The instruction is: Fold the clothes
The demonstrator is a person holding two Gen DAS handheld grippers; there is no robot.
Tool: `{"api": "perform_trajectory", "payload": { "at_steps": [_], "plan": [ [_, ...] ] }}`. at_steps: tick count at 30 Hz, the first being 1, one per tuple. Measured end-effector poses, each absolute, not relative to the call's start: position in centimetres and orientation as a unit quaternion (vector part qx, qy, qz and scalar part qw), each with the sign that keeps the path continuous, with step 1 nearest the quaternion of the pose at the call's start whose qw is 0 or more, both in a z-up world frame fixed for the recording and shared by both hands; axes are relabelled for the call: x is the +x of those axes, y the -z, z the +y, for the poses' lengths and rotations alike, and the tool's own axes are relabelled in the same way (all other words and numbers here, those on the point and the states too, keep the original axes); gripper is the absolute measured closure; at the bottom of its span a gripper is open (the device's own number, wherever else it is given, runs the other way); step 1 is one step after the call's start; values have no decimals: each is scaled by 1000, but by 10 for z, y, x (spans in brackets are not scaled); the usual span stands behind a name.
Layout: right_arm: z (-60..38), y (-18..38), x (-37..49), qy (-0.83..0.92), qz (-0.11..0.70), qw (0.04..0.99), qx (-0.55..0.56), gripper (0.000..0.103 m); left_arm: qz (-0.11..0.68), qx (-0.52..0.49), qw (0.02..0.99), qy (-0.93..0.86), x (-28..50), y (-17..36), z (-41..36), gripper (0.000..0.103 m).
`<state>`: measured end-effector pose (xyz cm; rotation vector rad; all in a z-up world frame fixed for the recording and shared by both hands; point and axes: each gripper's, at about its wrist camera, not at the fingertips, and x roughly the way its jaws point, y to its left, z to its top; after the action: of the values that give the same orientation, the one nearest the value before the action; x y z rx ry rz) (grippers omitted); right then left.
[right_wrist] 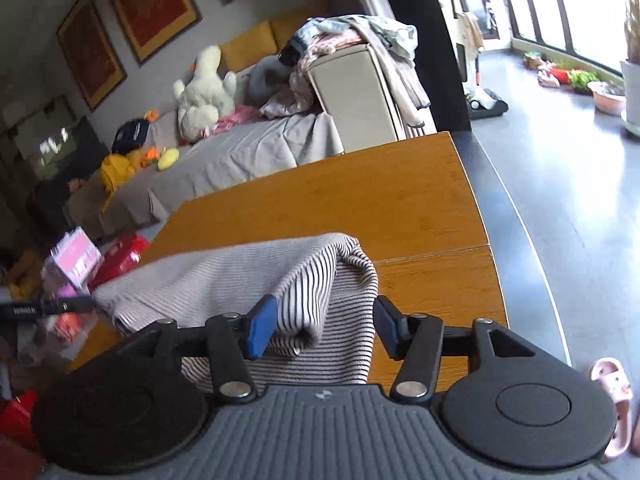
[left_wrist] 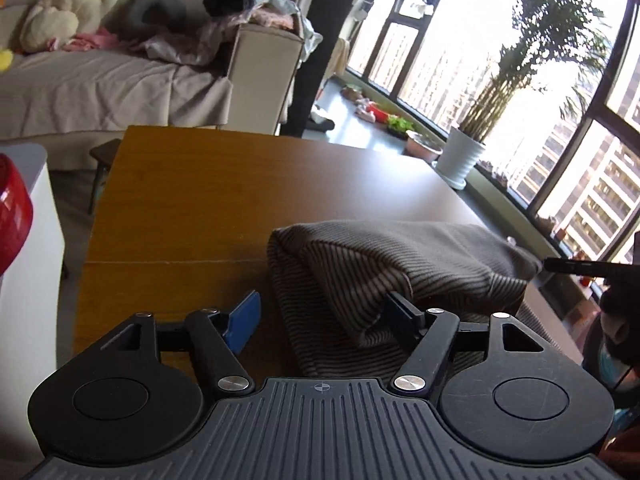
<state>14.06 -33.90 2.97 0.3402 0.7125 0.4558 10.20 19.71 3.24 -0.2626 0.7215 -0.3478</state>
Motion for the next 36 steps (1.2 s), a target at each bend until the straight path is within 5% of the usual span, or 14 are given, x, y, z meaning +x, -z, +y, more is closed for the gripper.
{"api": "perform_trajectory", "payload": {
  "at_steps": [6,13,14,16,17,19,22,27,30,36],
  "plan": [
    [-344,-4,153,-234,356,851,306,30,364,-215,886,189,123,-21,194,13],
    [-284,32,177,-233,388,860,235,29,401,-228,865,198,149,9,167,12],
    [-277,34,179,-237,382,865,225,31,406,-230,862,199,153,13,163,15],
    [-262,27,182,-237,374,877,185,54,417,-233,855,201,160,21,155,29],
    [-257,20,183,-238,366,884,168,79,414,-225,859,199,164,19,152,39],
    [-258,-6,182,-257,329,894,160,82,405,-212,866,200,169,13,149,50],
    [-262,-38,180,-274,286,908,138,82,387,-198,876,210,170,2,149,49],
    [-266,-6,193,-224,359,902,83,79,400,-167,880,192,164,14,147,46],
    [-281,21,183,-206,368,901,104,62,400,-147,885,185,155,13,147,44],
    [-303,10,165,-219,347,896,171,42,387,-165,884,204,141,-5,157,22]
  ]
}}
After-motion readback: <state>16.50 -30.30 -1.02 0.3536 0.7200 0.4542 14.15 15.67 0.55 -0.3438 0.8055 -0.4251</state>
